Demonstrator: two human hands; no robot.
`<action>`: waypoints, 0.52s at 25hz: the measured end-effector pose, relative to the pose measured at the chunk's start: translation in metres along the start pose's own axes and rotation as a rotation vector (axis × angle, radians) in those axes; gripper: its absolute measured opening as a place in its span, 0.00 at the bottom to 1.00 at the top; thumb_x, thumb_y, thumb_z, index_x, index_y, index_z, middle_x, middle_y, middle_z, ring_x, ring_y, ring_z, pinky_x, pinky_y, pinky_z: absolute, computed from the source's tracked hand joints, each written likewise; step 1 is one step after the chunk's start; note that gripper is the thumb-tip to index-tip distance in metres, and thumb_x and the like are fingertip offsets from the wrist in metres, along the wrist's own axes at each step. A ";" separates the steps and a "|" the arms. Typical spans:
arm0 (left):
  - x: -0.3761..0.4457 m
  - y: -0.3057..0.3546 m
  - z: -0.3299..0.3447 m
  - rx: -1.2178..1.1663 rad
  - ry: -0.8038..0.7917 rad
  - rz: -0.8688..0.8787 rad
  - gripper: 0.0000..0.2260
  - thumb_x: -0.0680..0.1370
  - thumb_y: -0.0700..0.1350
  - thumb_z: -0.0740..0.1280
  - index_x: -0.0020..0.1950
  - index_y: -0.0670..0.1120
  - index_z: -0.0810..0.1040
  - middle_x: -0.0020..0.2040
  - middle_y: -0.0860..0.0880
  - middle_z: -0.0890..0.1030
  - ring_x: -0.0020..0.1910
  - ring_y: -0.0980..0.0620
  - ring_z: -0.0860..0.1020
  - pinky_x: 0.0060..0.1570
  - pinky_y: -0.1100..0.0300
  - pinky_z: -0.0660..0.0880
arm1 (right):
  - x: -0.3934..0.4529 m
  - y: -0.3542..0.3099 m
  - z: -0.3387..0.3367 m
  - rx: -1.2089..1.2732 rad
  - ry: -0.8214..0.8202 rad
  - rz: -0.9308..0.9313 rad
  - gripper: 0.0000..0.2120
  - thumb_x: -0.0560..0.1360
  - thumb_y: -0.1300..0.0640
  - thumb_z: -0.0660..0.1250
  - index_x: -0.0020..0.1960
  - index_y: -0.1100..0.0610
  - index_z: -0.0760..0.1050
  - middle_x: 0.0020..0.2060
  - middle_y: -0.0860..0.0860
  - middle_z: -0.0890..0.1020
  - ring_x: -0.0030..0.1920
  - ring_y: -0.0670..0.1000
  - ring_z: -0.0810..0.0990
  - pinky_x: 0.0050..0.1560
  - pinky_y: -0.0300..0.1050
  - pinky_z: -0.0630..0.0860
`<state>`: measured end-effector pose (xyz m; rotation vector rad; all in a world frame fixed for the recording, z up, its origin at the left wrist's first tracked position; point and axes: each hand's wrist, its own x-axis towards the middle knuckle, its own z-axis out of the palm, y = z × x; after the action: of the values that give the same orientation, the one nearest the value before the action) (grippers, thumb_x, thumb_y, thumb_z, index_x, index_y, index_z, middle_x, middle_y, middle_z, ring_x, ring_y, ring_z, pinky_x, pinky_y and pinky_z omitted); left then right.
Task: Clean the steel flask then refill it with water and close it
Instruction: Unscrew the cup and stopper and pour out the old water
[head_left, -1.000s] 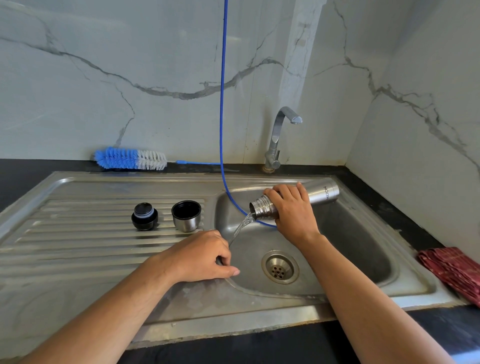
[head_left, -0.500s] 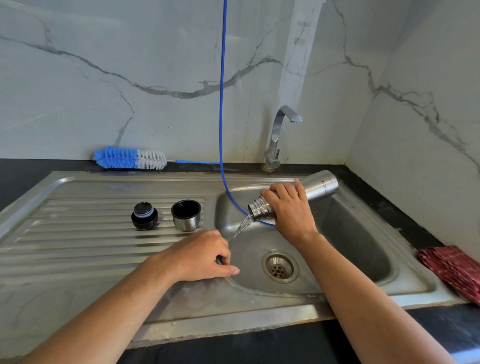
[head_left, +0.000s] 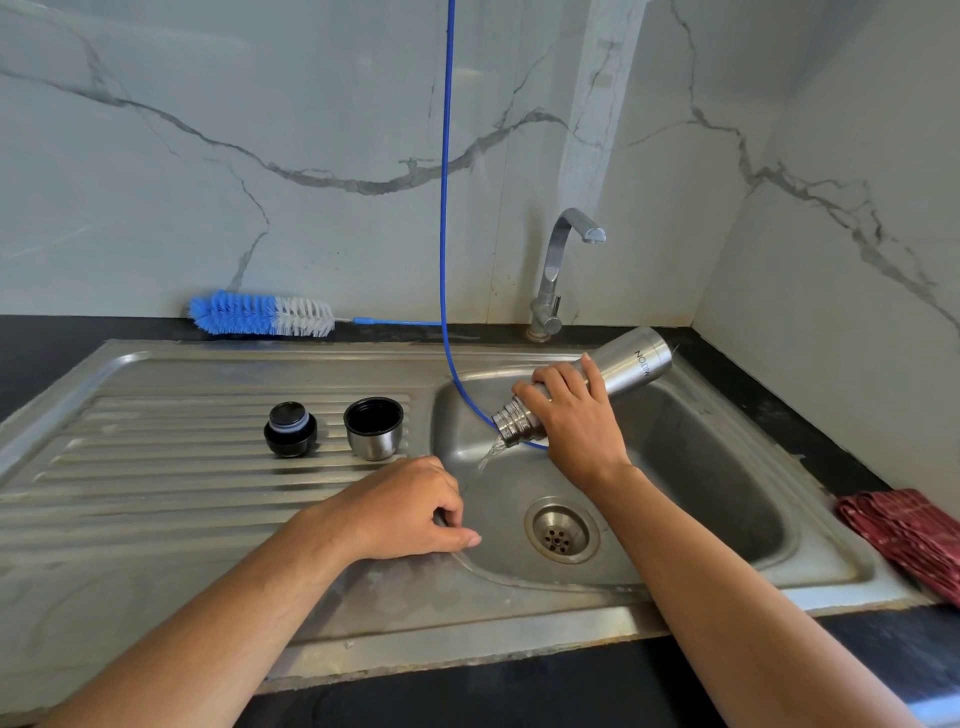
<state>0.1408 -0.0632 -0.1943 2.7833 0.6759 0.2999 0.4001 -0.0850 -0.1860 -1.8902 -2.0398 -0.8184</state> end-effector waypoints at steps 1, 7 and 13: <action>0.000 0.000 0.000 0.000 -0.003 -0.003 0.18 0.76 0.64 0.68 0.37 0.52 0.83 0.35 0.57 0.79 0.43 0.59 0.75 0.47 0.60 0.74 | 0.000 -0.001 0.001 -0.015 -0.013 -0.007 0.30 0.66 0.60 0.80 0.67 0.51 0.76 0.61 0.56 0.79 0.65 0.61 0.76 0.78 0.66 0.58; 0.000 0.000 -0.001 0.001 -0.014 -0.009 0.18 0.76 0.65 0.67 0.38 0.52 0.84 0.35 0.57 0.79 0.44 0.59 0.75 0.47 0.59 0.74 | 0.001 -0.005 0.000 -0.082 0.042 -0.016 0.32 0.65 0.59 0.82 0.67 0.49 0.77 0.62 0.57 0.79 0.67 0.61 0.74 0.79 0.66 0.52; -0.001 0.000 -0.001 -0.021 -0.021 -0.013 0.18 0.75 0.65 0.67 0.37 0.53 0.83 0.34 0.58 0.79 0.44 0.60 0.75 0.47 0.59 0.75 | -0.001 -0.013 0.002 -0.087 0.025 -0.082 0.31 0.66 0.60 0.80 0.67 0.48 0.77 0.64 0.56 0.78 0.70 0.61 0.73 0.79 0.67 0.50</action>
<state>0.1397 -0.0632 -0.1935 2.7575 0.6821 0.2728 0.3875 -0.0852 -0.1911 -1.8420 -2.1110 -0.9609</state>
